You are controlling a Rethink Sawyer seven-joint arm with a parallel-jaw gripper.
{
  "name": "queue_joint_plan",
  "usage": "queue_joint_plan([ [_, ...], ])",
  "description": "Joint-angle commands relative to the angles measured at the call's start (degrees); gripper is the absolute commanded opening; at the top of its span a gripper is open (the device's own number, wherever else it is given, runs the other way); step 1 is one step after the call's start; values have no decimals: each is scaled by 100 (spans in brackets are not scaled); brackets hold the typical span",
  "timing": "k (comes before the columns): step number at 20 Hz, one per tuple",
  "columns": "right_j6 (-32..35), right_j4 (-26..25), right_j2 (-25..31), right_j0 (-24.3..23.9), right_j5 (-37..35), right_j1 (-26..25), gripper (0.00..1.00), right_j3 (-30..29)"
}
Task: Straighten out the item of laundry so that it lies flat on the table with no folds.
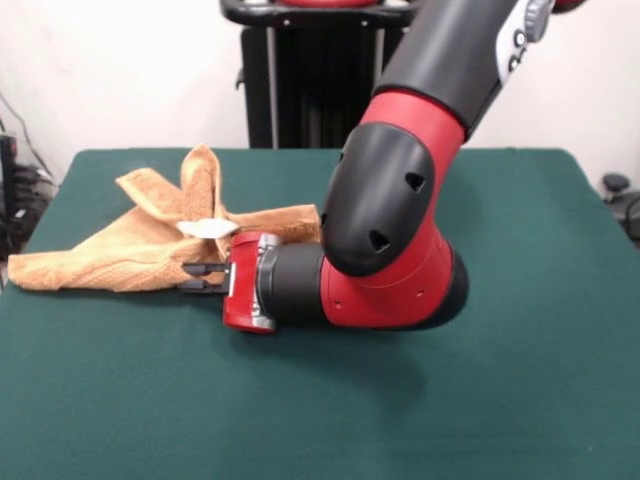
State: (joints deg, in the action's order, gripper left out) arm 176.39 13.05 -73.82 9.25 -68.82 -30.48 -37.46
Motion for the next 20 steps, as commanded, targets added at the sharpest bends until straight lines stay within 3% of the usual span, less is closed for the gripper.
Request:
queue_joint_plan([
  [1,390,259,1011,-139,176,-666,0,335],
  [20,1381,1583,949,-477,-1095,-827,0,1834],
])
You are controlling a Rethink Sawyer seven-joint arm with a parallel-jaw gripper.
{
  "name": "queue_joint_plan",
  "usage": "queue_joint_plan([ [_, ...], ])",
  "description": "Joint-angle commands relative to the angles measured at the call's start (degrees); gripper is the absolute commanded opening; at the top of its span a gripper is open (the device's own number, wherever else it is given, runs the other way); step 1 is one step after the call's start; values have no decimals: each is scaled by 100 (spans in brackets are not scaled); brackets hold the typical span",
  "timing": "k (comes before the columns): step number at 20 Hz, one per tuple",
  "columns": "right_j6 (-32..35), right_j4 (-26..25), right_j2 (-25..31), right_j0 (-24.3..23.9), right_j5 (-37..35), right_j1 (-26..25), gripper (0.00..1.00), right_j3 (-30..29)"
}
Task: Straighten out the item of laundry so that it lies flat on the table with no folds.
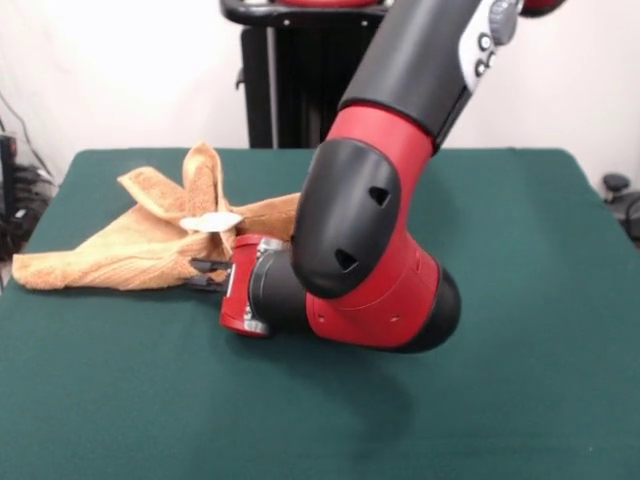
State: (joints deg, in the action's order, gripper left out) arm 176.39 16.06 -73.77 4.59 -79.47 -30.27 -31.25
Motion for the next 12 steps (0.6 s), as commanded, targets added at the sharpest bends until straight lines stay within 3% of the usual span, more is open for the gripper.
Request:
queue_joint_plan([
  [1,1423,1372,964,-27,-45,-847,0,1263],
  [12,1834,2216,639,-189,-264,-910,0,1797],
])
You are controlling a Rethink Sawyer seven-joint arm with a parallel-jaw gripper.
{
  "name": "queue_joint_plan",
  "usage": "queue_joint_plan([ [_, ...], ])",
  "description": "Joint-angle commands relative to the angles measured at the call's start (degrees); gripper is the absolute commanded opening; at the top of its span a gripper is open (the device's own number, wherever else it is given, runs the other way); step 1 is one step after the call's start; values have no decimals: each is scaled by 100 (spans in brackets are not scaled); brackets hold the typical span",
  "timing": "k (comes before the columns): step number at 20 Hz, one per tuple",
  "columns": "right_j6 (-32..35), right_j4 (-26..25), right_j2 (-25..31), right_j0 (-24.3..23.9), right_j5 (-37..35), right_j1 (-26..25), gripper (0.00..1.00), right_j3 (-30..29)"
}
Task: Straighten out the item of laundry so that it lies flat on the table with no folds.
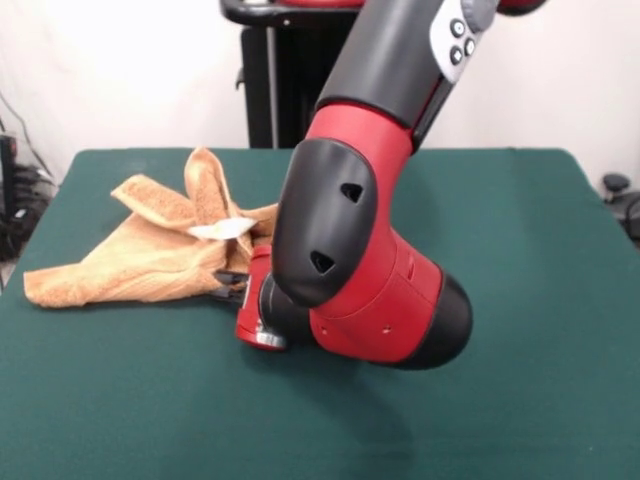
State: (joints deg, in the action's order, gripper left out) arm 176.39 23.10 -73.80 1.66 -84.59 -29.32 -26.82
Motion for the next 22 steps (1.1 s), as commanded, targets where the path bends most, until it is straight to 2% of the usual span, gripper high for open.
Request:
queue_joint_plan([
  [1,1889,1624,609,81,228,-1013,0,1399],
  [10,2241,2475,107,-68,54,-1085,0,1731],
  [15,2341,2813,5,-59,75,-1068,0,1710],
  [19,2197,2822,-22,4,167,-1033,0,1584],
  [22,1928,2572,56,84,307,-999,0,1409],
])
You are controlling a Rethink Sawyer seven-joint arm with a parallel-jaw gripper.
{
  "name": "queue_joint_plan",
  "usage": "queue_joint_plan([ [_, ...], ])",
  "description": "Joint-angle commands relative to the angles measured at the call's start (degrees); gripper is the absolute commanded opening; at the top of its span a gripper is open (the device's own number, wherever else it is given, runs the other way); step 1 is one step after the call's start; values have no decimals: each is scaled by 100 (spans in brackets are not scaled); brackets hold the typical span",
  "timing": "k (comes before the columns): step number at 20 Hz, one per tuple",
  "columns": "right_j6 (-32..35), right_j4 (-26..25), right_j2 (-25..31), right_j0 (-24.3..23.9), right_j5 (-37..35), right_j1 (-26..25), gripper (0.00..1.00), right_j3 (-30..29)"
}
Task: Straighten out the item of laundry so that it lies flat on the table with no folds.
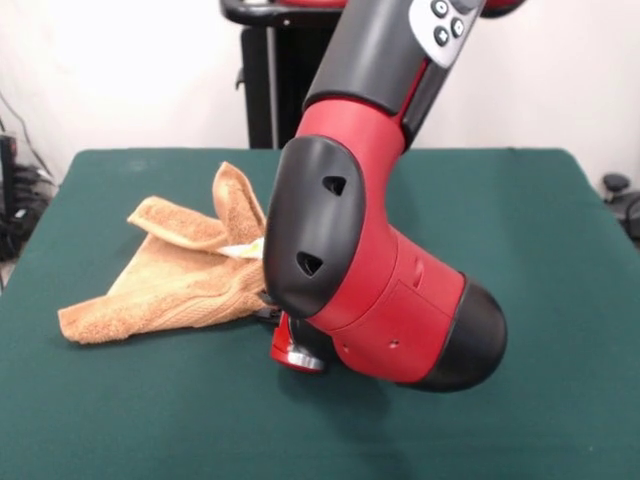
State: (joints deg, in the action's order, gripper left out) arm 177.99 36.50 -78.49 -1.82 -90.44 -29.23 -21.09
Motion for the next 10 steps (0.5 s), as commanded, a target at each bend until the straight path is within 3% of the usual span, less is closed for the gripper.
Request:
queue_joint_plan([
  [1,1670,1073,538,464,975,-1003,0,763],
  [10,951,-368,1140,1074,1937,-803,0,-472],
])
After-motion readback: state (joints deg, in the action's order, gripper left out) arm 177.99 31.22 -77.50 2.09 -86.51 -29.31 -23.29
